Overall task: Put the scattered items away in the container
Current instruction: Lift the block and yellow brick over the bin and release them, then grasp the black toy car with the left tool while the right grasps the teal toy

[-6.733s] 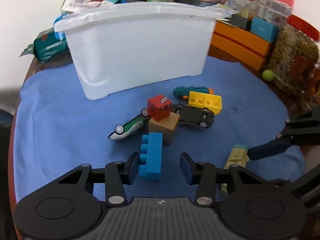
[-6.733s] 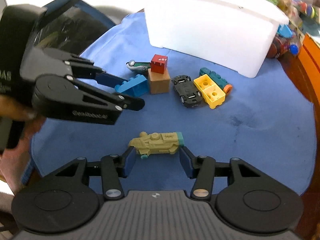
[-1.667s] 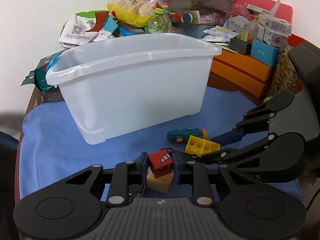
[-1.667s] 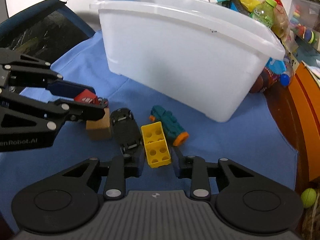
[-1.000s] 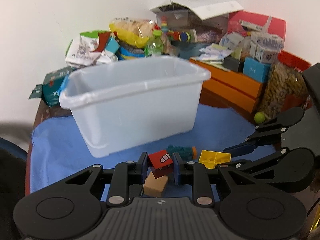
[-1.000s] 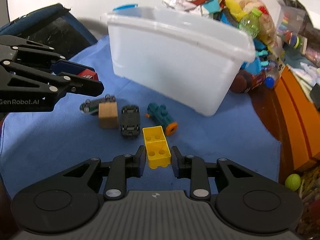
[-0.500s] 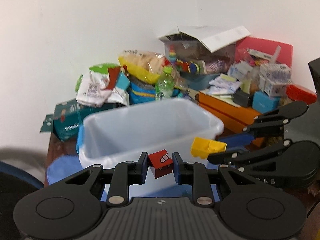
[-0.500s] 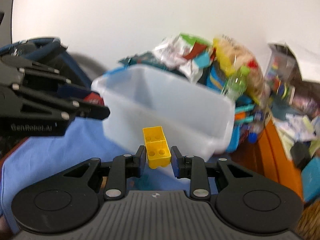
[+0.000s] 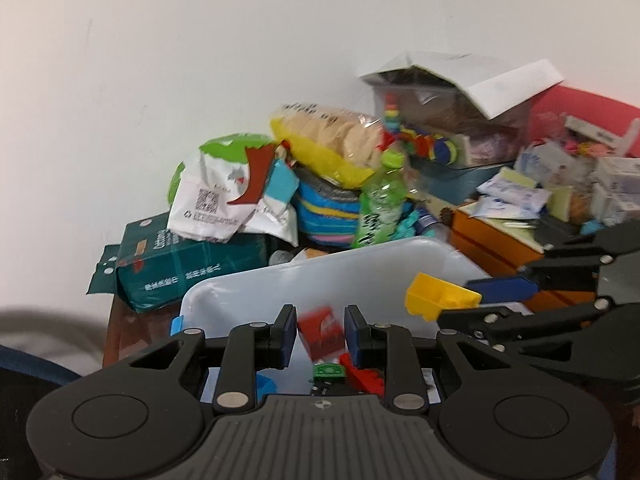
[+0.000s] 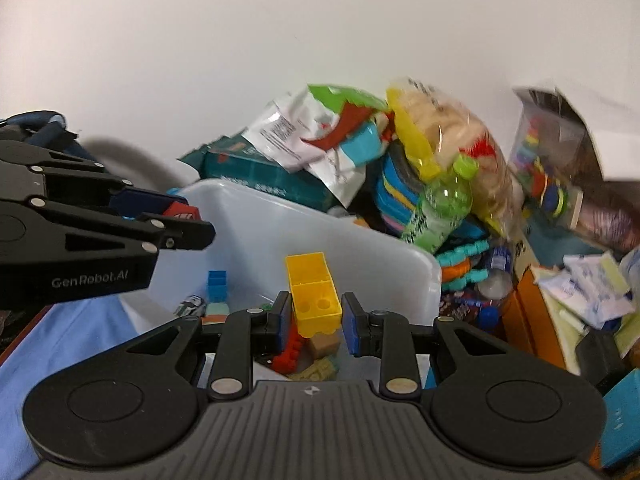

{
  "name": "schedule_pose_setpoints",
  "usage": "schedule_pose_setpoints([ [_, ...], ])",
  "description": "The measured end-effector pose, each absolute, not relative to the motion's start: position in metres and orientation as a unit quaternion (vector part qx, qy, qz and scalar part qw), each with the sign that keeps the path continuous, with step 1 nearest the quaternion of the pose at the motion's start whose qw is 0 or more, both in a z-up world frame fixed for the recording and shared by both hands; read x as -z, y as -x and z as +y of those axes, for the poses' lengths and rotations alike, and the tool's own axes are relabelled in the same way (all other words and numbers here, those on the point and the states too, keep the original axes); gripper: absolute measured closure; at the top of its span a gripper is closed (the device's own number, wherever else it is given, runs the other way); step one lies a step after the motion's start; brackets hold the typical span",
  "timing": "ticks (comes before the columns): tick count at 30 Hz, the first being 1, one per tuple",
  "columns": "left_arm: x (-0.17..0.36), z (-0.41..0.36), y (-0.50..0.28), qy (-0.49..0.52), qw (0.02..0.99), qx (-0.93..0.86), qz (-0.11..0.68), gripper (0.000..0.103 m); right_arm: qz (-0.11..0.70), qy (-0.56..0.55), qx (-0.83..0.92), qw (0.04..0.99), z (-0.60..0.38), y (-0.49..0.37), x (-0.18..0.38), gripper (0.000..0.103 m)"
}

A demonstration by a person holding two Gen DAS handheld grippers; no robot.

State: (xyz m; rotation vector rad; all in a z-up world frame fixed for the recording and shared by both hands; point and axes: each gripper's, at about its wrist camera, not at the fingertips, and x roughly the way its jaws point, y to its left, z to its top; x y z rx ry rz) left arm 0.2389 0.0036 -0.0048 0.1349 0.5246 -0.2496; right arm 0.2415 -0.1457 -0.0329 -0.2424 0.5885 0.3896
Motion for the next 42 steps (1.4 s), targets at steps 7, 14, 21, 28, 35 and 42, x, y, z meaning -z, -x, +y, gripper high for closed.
schedule_pose_setpoints([
  [7, 0.009, 0.007, -0.242, -0.065, 0.956, 0.082, 0.273, 0.028, 0.299, 0.091, -0.177, 0.933, -0.151, -0.248, 0.041, 0.044],
  [14, -0.001, 0.014, -0.222, -0.024, 0.956, 0.047, 0.288, 0.027, 0.284, 0.081, -0.175, 0.939, -0.154, -0.229, 0.031, 0.019],
  [21, 0.005, 0.034, -0.164, 0.033, 0.955, 0.123, 0.269, 0.025, 0.247, 0.096, -0.195, 0.944, -0.163, -0.181, 0.029, 0.010],
  [28, 0.043, 0.011, -0.121, -0.088, 0.952, 0.100, 0.275, 0.022, 0.279, 0.102, -0.233, 0.926, -0.167, -0.146, 0.060, 0.009],
  [35, 0.094, 0.017, -0.111, -0.066, 0.927, 0.119, 0.351, 0.023, 0.321, 0.158, -0.250, 0.900, -0.160, -0.134, 0.097, 0.027],
  [42, 0.122, 0.038, -0.106, -0.068, 0.916, 0.107, 0.382, 0.030, 0.353, 0.144, -0.235, 0.894, -0.170, -0.143, 0.111, 0.042],
])
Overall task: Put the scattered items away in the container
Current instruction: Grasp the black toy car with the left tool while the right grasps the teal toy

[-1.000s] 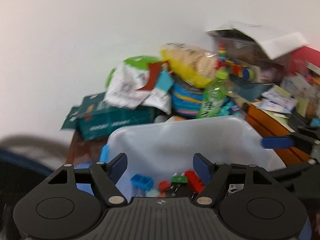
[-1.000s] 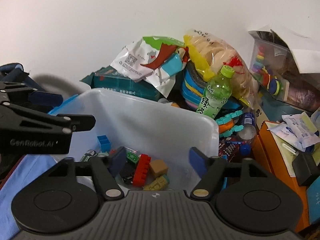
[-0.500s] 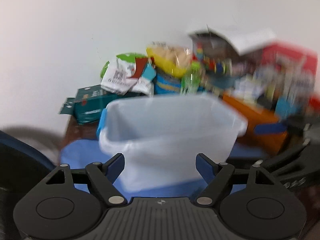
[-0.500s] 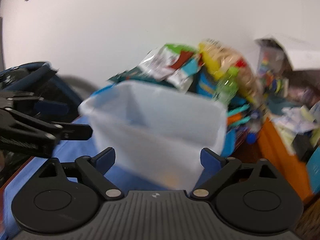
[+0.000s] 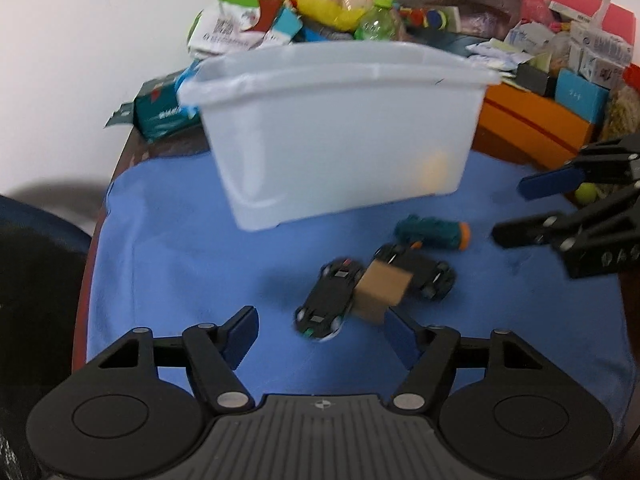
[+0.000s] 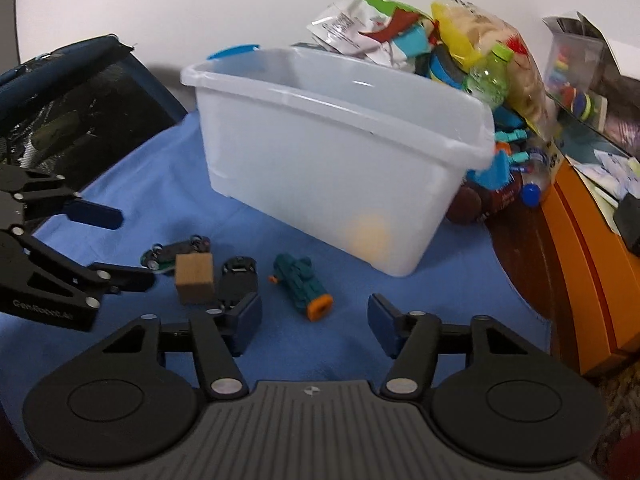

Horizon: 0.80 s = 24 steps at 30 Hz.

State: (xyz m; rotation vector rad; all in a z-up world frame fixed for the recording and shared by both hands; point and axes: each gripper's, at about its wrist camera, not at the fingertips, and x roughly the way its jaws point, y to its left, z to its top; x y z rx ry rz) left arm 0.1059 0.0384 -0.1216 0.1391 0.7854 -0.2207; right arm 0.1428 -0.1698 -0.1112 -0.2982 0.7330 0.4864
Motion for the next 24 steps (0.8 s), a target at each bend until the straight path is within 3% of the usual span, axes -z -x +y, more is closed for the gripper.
schedule_pose_setpoints([
  [16, 0.146, 0.032, -0.150, -0.105, 0.898, 0.167, 0.394, 0.034, 0.386, 0.165, -0.245, 0.874, -0.154, -0.180, 0.146, 0.049],
  [21, 0.144, 0.029, -0.157, -0.094, 0.890, 0.190, 0.403, 0.046, 0.398, 0.166, -0.251, 0.867, -0.149, -0.190, 0.152, 0.051],
  [24, 0.144, 0.023, -0.155, -0.111, 0.889, 0.192, 0.401, 0.060, 0.406, 0.152, -0.260, 0.863, -0.151, -0.190, 0.154, 0.067],
])
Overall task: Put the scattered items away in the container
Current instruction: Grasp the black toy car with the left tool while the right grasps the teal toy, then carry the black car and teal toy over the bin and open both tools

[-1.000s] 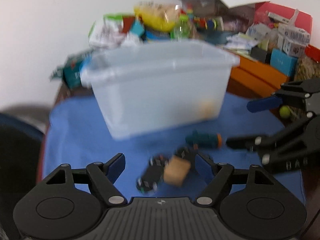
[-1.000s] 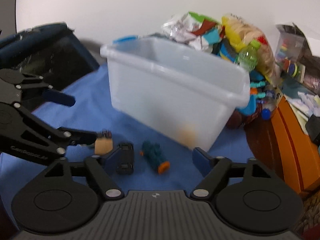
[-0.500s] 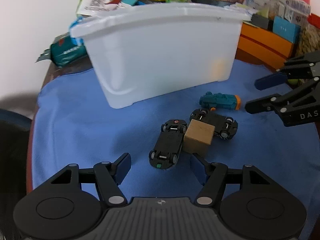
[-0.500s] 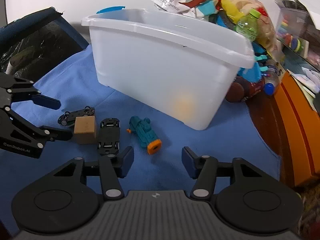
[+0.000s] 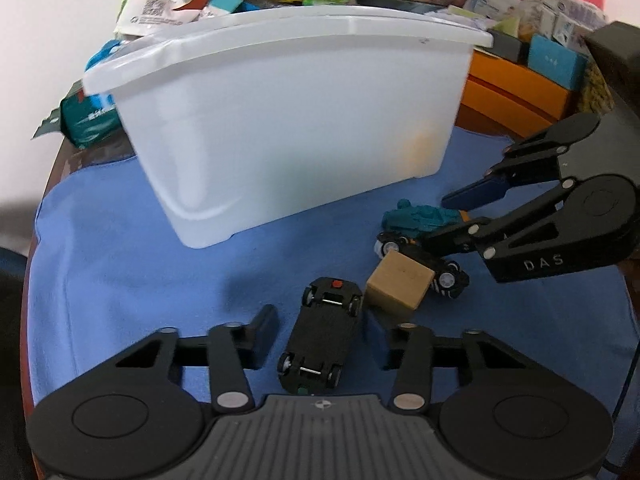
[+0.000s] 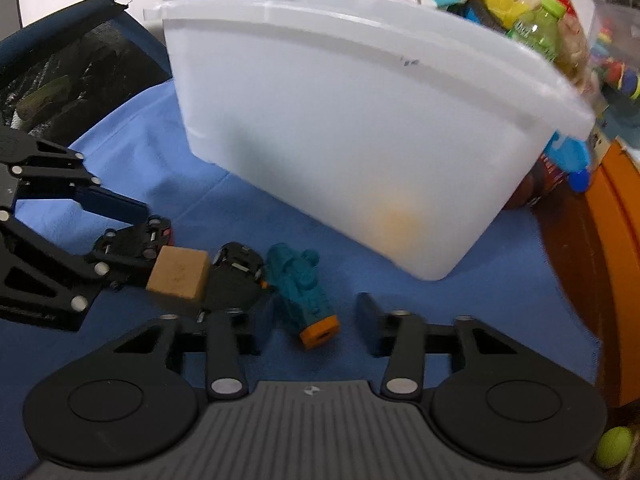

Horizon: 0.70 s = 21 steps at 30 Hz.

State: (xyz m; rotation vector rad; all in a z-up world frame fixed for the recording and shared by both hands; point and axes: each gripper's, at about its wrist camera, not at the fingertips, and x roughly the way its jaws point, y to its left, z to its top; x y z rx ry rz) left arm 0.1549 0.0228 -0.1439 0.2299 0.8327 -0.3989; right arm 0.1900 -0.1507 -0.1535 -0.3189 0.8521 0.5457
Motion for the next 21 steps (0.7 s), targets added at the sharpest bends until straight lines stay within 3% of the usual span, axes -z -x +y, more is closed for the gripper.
schedule_pose_setpoints([
  [1, 0.144, 0.021, -0.153, -0.118, 0.889, 0.192, 0.398, 0.065, 0.407, 0.148, -0.261, 0.863, -0.151, -0.189, 0.153, 0.069],
  [5, 0.140, 0.016, -0.147, -0.118, 0.889, 0.190, 0.400, 0.069, 0.405, 0.161, -0.260, 0.862, -0.148, -0.183, 0.152, 0.072],
  [21, 0.055, 0.022, -0.113, -0.073, 0.925, 0.176, 0.328, 0.069, 0.342, 0.138, -0.251, 0.895, -0.161, -0.150, 0.085, 0.074],
])
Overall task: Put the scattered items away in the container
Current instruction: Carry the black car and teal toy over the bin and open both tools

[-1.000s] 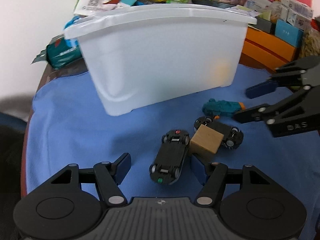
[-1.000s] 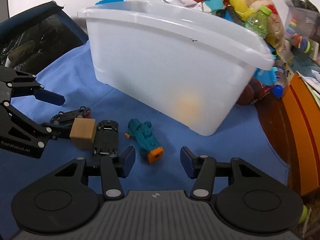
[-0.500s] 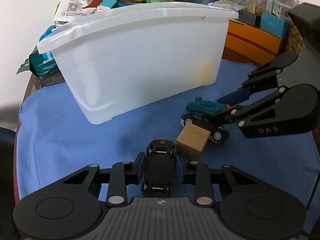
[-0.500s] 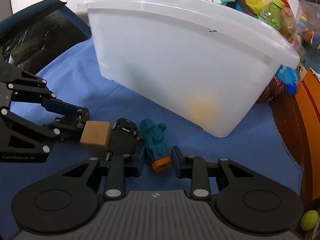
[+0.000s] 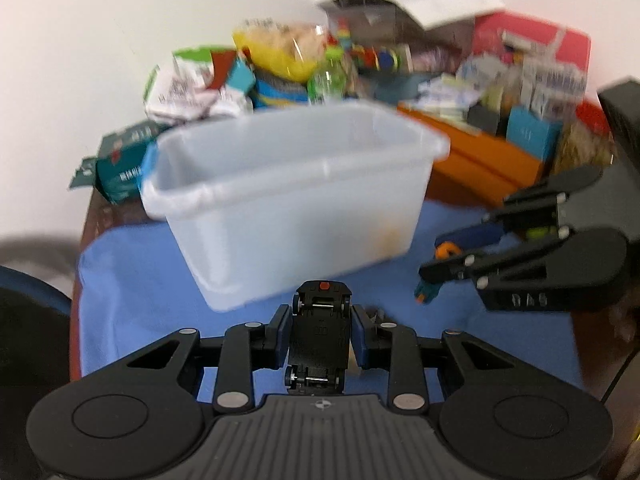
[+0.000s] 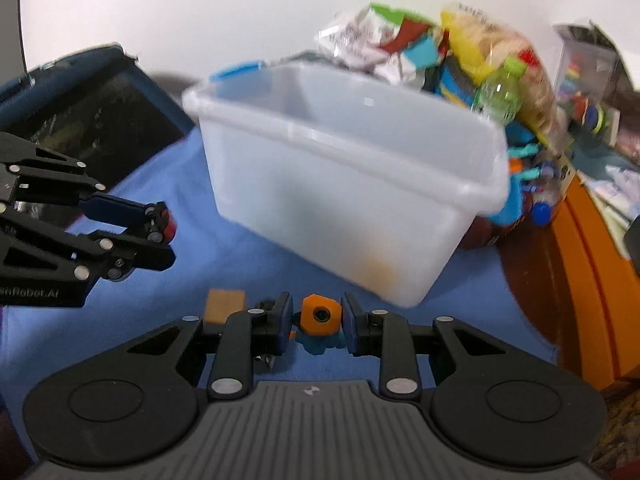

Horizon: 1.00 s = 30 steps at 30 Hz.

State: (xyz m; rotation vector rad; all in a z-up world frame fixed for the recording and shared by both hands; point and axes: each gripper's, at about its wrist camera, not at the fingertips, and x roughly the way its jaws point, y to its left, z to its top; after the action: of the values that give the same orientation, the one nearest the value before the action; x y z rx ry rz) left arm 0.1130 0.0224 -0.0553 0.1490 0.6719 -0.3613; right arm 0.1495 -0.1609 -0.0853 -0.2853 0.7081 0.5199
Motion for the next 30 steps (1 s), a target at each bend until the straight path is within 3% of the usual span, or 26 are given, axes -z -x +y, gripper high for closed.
schedule_pose_setpoints([
  [15, -0.026, 0.008, -0.134, -0.069, 0.949, 0.180, 0.251, 0.068, 0.222, 0.129, -0.247, 0.934, -0.153, -0.147, -0.009, 0.074],
  [18, -0.006, 0.009, -0.135, -0.056, 0.938, 0.176, 0.294, 0.041, 0.220, 0.123, -0.243, 0.937, -0.156, -0.149, -0.011, 0.074],
  [19, 0.007, 0.012, -0.134, -0.048, 0.934, 0.170, 0.310, 0.025, 0.222, 0.123, -0.243, 0.936, -0.157, -0.148, -0.009, 0.074],
  [24, 0.090, 0.019, -0.132, 0.019, 0.901, 0.113, 0.419, 0.024, 0.240, 0.119, -0.241, 0.933, -0.160, -0.147, 0.005, 0.074],
  [30, 0.136, 0.003, -0.122, -0.047, 0.889, 0.105, 0.443, 0.030, 0.251, 0.119, -0.238, 0.931, -0.166, -0.146, 0.012, 0.074],
])
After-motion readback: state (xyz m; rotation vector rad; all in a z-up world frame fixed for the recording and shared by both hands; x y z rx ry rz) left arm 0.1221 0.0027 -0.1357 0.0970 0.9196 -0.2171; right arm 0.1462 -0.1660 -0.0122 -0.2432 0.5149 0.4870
